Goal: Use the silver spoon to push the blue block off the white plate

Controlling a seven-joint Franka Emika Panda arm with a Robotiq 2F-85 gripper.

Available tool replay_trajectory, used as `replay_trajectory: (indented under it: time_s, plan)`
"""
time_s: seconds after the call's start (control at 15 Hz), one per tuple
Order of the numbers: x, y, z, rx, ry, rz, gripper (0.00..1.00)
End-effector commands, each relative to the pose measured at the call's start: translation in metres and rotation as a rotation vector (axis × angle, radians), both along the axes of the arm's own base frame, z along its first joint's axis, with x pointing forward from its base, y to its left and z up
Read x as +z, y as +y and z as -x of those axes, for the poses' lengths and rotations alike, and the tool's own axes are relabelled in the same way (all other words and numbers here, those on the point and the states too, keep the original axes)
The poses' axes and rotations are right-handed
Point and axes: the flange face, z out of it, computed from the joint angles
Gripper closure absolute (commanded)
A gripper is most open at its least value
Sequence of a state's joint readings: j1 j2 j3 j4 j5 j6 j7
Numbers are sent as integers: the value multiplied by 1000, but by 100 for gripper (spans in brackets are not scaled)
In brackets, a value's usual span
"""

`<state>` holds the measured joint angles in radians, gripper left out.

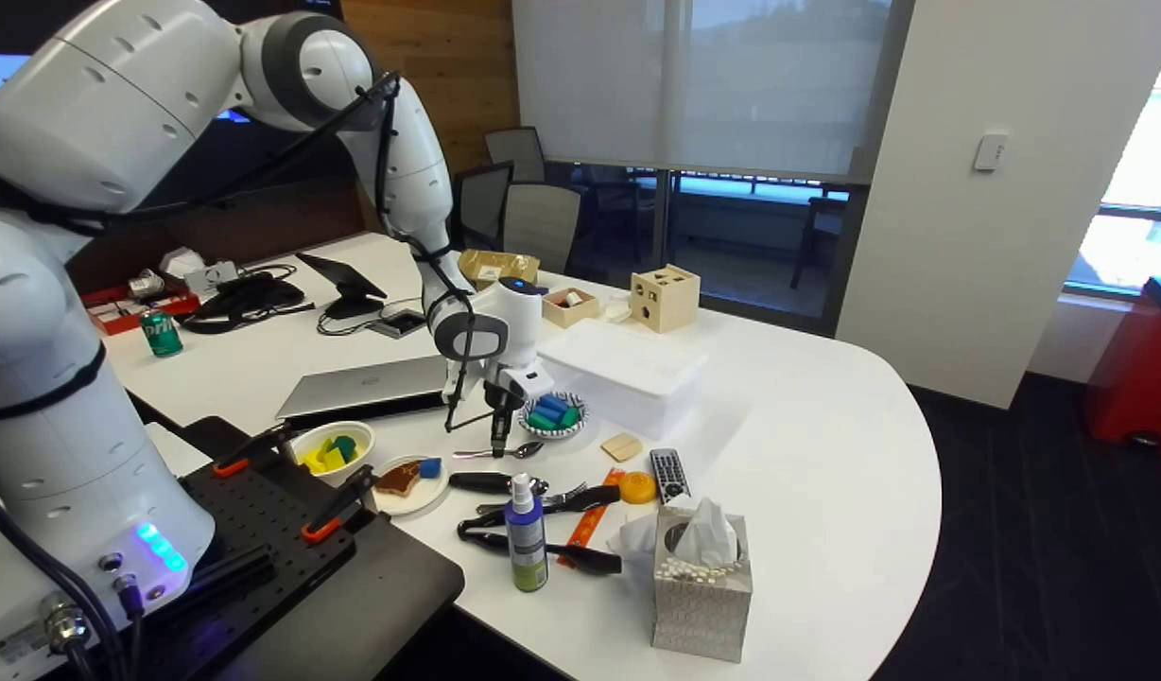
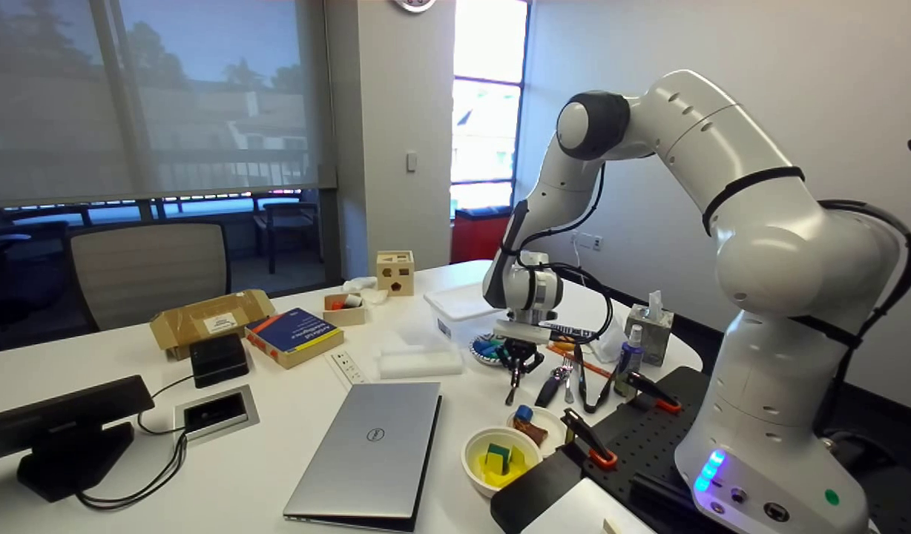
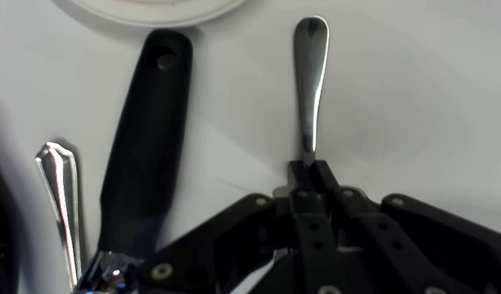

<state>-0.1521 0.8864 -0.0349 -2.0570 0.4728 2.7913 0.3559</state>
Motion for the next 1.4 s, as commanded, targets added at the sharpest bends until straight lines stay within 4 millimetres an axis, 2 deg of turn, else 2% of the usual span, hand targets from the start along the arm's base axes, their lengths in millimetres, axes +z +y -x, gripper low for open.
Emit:
replay_trajectory:
  time_s: [0.0,0.13,0.27,0.4,0.67,0.87,1.07,1.33]
  plan:
    - [27,-2,18,-8,-42,-63,98]
    - [42,-6,30,1,-72,-101,98]
    - [62,-17,43,22,-147,-128,98]
    - [83,-34,45,66,-261,-117,98]
    - [110,-74,13,135,-482,-184,98]
    - [121,-91,-13,182,-629,-267,98]
    - [111,-94,-18,207,-709,-404,98]
    - [61,-87,-3,218,-756,-609,98]
